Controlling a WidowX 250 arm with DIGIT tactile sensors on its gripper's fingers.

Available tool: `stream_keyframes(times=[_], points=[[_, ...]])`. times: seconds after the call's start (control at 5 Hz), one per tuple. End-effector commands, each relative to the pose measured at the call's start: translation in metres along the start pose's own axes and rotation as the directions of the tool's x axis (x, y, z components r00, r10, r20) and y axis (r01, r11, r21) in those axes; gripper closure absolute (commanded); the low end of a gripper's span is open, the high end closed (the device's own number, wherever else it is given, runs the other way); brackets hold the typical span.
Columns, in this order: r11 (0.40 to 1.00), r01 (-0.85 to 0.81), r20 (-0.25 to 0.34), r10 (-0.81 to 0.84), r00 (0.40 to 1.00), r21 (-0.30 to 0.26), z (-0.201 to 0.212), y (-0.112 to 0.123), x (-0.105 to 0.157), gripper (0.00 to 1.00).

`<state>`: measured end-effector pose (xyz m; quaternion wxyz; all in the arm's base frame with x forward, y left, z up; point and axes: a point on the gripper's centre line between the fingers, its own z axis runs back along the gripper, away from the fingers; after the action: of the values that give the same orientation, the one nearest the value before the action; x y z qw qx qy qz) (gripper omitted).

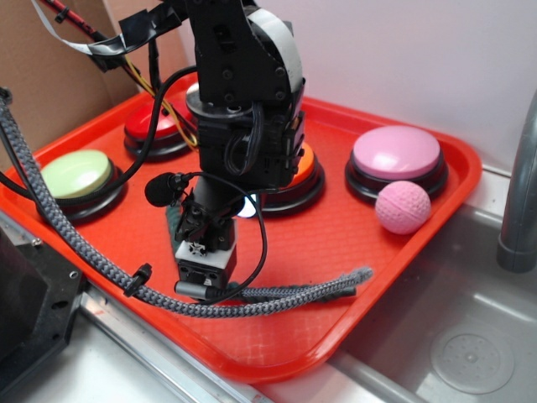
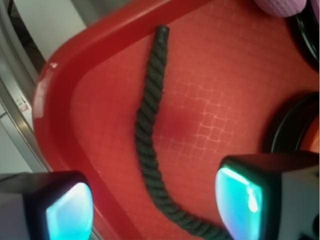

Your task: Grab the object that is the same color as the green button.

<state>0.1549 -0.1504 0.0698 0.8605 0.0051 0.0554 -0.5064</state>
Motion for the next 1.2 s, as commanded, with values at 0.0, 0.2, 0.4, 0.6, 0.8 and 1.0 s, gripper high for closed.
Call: stream_keyframes(times=[0.0, 0.2, 0.4, 0.6, 0.8, 1.0], points=[[0.998, -0.043, 0.048, 0.042, 0.998, 0.036, -0.017, -0.008, -0.006, 0.0], [0.997, -0.052, 0.066, 0.049, 0.997, 0.052, -0.034, -0.005, -0.01, 0.0], [0.998, -0.057, 0.051, 0.056, 0.997, 0.029, -0.046, -0.003, -0.012, 0.0], [0.998, -0.058, 0.034, 0.058, 0.998, 0.015, -0.056, -0.004, -0.012, 0.0], [0.998, -0.061, 0.027, 0.061, 0.998, 0.012, -0.062, -0.005, -0.011, 0.01], [0.997, -0.078, 0.019, 0.078, 0.997, 0.006, -0.072, -0.005, -0.012, 1.0]])
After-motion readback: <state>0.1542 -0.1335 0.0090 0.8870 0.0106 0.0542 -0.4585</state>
